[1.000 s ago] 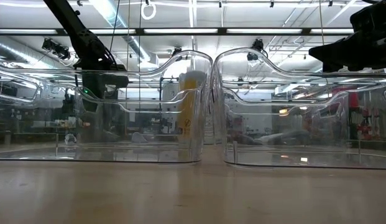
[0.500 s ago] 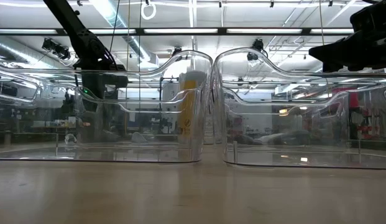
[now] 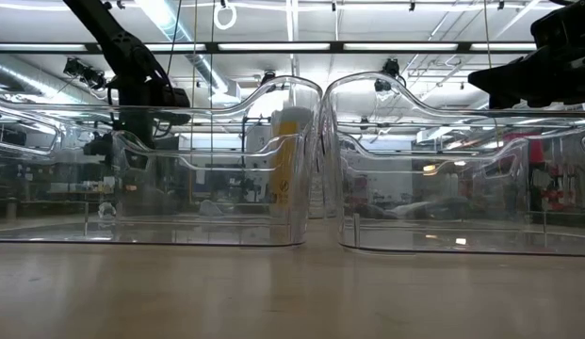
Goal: Pick & Place Travel size toiletries
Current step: Put the top left black deodorant into the top left transparent bin
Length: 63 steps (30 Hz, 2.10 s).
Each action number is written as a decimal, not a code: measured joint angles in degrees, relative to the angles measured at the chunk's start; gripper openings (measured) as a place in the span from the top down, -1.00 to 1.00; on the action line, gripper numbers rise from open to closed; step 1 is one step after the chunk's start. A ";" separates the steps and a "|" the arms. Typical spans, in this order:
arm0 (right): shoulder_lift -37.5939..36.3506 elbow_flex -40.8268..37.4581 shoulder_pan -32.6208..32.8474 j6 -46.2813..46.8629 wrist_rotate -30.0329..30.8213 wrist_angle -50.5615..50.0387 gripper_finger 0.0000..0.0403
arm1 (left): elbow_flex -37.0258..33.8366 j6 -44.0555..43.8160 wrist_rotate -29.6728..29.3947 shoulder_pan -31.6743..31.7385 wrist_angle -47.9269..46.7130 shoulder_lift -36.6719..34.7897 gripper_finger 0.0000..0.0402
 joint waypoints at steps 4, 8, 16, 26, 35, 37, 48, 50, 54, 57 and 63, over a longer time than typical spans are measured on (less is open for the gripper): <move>0.00 -0.02 0.00 0.00 0.00 0.00 0.94 | 0.00 2.28 0.26 0.00 -0.09 -0.98 -0.14; 0.00 0.00 -0.02 0.00 0.02 0.00 0.94 | 0.00 2.32 0.60 -0.02 -0.24 -2.93 -0.13; 0.00 -0.02 -0.01 0.00 0.01 -0.01 0.94 | 0.01 2.32 -0.05 -0.02 -0.24 -7.01 -0.14; 0.00 -0.02 0.00 0.00 0.00 -0.02 0.94 | 0.41 4.70 -0.75 -0.02 -0.06 -9.73 -0.14; 0.00 -0.01 -0.02 0.00 0.00 -0.01 0.94 | 5.98 13.29 -2.32 0.42 0.17 -9.93 -0.14; 0.00 0.00 -0.02 0.00 0.02 0.00 0.94 | 7.14 15.30 -2.90 0.42 0.08 -9.93 -0.14; 0.00 -0.02 0.00 0.00 0.00 -0.02 0.94 | 10.95 26.91 -3.79 0.42 2.50 -10.09 -0.13; 0.00 0.00 0.00 0.00 0.02 -0.01 0.94 | 10.95 29.92 -3.76 0.42 4.30 -10.37 -0.13; 0.00 -0.02 -0.01 0.00 0.00 -0.02 0.94 | 10.95 36.18 -2.44 0.42 6.95 -10.62 -0.14; 0.00 -0.02 0.00 0.00 0.00 0.00 0.94 | 10.95 40.23 -1.04 -0.14 8.45 -10.98 -0.13; 0.00 -0.02 0.00 0.00 0.00 -0.02 0.94 | 10.97 46.31 1.22 -1.98 10.20 -11.88 -0.14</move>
